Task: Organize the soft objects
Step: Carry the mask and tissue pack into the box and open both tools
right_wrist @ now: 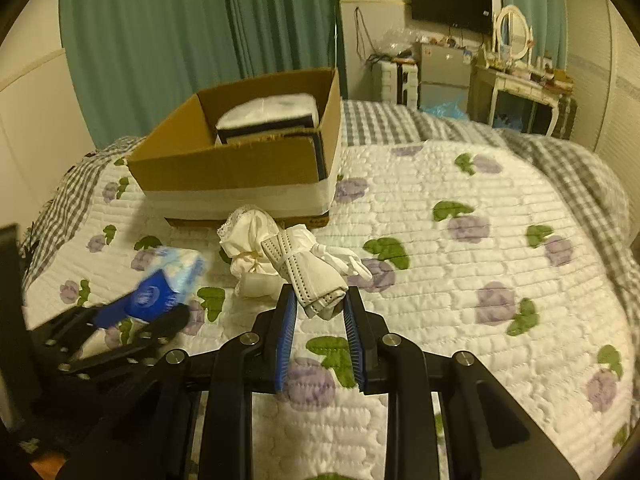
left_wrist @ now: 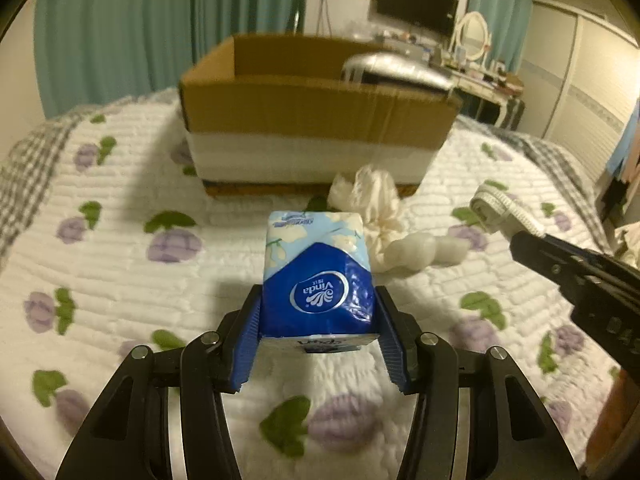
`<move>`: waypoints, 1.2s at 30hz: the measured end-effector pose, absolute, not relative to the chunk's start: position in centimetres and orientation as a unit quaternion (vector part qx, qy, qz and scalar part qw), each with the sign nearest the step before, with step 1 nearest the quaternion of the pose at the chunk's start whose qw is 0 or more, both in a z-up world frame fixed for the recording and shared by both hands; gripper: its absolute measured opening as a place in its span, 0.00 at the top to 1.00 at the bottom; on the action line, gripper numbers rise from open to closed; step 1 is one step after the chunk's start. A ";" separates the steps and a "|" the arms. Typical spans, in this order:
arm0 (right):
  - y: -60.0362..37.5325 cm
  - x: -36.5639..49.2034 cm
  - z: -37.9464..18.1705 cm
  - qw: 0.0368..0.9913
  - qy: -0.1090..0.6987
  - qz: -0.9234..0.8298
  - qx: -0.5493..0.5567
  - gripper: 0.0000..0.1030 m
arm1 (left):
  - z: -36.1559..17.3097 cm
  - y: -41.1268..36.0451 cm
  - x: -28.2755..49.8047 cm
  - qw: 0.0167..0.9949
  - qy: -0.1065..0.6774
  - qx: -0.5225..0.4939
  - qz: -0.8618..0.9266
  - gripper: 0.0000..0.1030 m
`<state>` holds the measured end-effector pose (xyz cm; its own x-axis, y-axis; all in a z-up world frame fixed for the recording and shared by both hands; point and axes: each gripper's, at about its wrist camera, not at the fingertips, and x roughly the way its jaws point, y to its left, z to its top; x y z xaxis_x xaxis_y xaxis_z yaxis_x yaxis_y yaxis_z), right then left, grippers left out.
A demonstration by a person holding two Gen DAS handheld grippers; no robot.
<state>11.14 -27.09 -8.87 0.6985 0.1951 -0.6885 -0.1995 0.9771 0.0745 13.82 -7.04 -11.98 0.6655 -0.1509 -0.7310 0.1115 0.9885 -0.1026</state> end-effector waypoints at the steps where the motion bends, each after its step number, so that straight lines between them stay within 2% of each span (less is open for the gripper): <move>1: -27.1 10.6 -8.4 0.924 0.367 0.105 -0.004 0.77 | -11.3 -6.9 13.3 0.914 0.398 -0.024 -0.073 0.50; 12: -26.0 5.5 -1.7 0.943 0.309 0.123 -0.025 0.77 | -4.5 -5.8 8.5 0.937 0.339 -0.004 -0.083 0.50; 20: -24.5 7.6 4.7 0.951 0.263 0.157 -0.049 0.77 | 2.2 -5.1 8.4 0.957 0.272 0.014 -0.100 0.50; 29: -23.5 16.2 9.8 0.953 0.242 0.169 -0.064 0.77 | 6.8 -5.1 15.5 0.969 0.225 0.020 -0.098 0.50; 33: -22.3 21.5 9.2 0.947 0.259 0.177 -0.072 0.77 | 6.5 -4.5 21.0 0.967 0.235 0.022 -0.093 0.50; 36: -21.0 26.2 6.6 0.936 0.291 0.184 -0.069 0.77 | 4.8 -4.0 24.7 0.963 0.254 0.020 -0.092 0.50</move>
<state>26.19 -21.03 6.59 0.7633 0.3034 -0.5704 -0.3840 0.9230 -0.0230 24.66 -4.04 4.79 0.8540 -0.1663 -0.4930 0.1866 0.9824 -0.0081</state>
